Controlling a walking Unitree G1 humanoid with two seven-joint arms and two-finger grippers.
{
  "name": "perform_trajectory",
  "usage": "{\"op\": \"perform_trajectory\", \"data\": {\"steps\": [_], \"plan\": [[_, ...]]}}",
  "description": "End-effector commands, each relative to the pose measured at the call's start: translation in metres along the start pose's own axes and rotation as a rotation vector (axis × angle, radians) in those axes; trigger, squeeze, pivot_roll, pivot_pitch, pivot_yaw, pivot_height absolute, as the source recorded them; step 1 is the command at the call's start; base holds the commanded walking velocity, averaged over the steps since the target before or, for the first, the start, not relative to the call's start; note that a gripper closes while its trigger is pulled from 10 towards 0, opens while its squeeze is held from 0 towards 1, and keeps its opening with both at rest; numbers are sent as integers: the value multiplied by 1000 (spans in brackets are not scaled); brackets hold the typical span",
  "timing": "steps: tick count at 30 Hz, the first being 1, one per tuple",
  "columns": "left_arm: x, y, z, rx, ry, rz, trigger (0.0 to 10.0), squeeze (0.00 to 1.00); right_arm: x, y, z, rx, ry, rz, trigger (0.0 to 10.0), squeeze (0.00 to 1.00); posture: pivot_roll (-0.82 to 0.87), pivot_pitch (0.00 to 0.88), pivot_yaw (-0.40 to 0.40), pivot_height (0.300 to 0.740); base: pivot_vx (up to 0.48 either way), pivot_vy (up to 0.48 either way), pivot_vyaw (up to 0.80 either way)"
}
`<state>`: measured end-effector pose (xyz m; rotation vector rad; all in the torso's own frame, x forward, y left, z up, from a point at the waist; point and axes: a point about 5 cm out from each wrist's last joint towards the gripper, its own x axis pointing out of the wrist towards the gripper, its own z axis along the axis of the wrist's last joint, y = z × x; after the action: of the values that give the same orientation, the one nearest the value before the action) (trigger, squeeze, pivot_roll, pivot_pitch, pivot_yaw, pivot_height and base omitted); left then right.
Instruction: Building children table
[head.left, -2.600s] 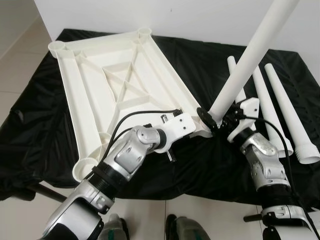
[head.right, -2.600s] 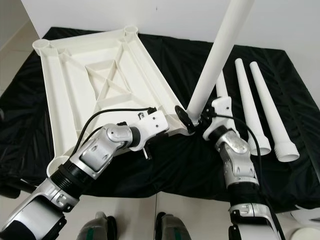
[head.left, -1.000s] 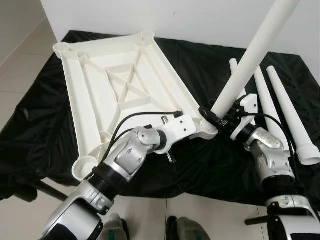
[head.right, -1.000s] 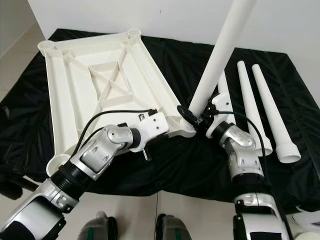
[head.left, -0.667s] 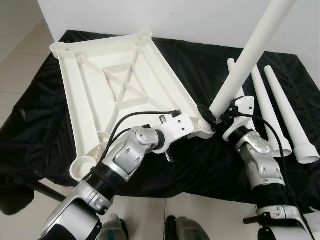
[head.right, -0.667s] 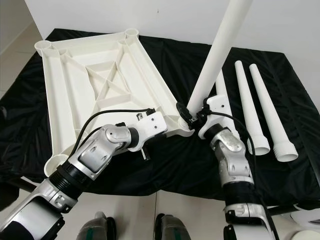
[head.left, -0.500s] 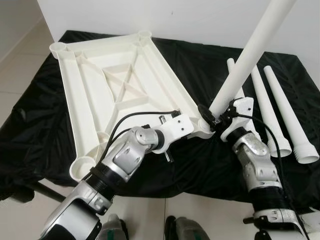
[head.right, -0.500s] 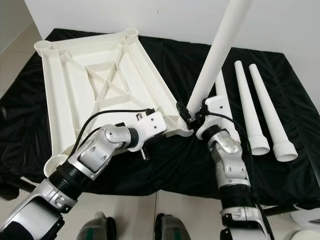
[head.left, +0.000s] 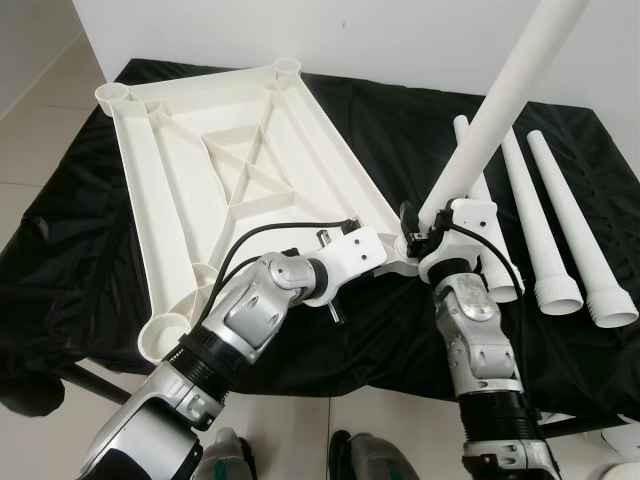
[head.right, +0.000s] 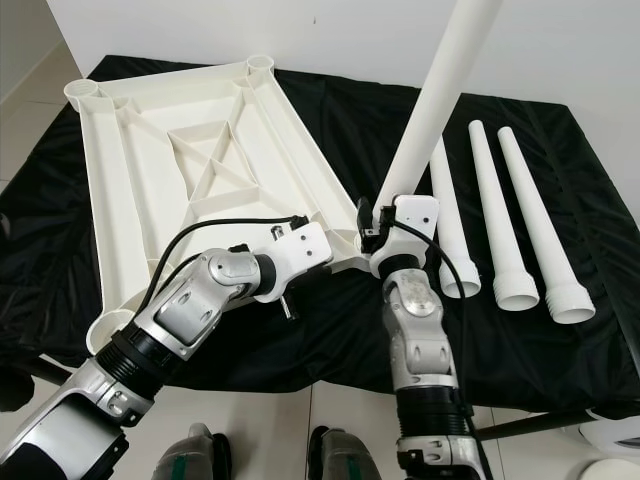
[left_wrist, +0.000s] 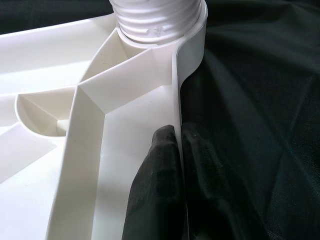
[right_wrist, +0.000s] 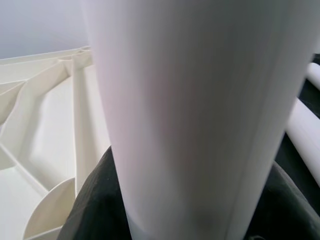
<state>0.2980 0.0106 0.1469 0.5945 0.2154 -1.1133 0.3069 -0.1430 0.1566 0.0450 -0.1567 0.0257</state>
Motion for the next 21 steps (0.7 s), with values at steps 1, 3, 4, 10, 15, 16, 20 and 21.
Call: {"op": "perform_trajectory", "data": {"steps": [1,3,4,10,15,16,20,21], "plan": [[0,-2,-5,-3,24,25,10000,0,-1,1,1,18,-2,-24,10000,0,-29,75,-43,740,0,0,0],[0,-2,-5,-4,25,24,10000,0,-2,-2,1,25,10,-91,10000,0,-20,70,-40,740,0,0,0],[0,-2,-5,-4,25,24,10000,0,-2,-2,1,25,10,-91,10000,0,-20,70,-40,740,0,0,0],[0,-3,-6,1,25,19,10000,0,-3,-4,-1,18,26,-110,10000,0,-23,66,-39,740,0,0,0],[1,-4,-5,2,23,18,10000,0,-4,-5,-3,18,34,-119,10000,0,-28,55,-43,740,0,0,0],[1,-4,-5,2,23,18,10000,0,-4,-5,-3,18,34,-119,10000,0,-28,55,-43,740,0,0,0],[1,-5,-5,2,22,18,10000,0,-5,-5,-2,26,30,-105,10000,1000,-32,49,-43,740,0,0,0],[1,-6,-5,2,21,16,10000,0,-5,-8,-1,6,17,-116,10000,1000,-33,45,-44,740,0,0,0]]}}
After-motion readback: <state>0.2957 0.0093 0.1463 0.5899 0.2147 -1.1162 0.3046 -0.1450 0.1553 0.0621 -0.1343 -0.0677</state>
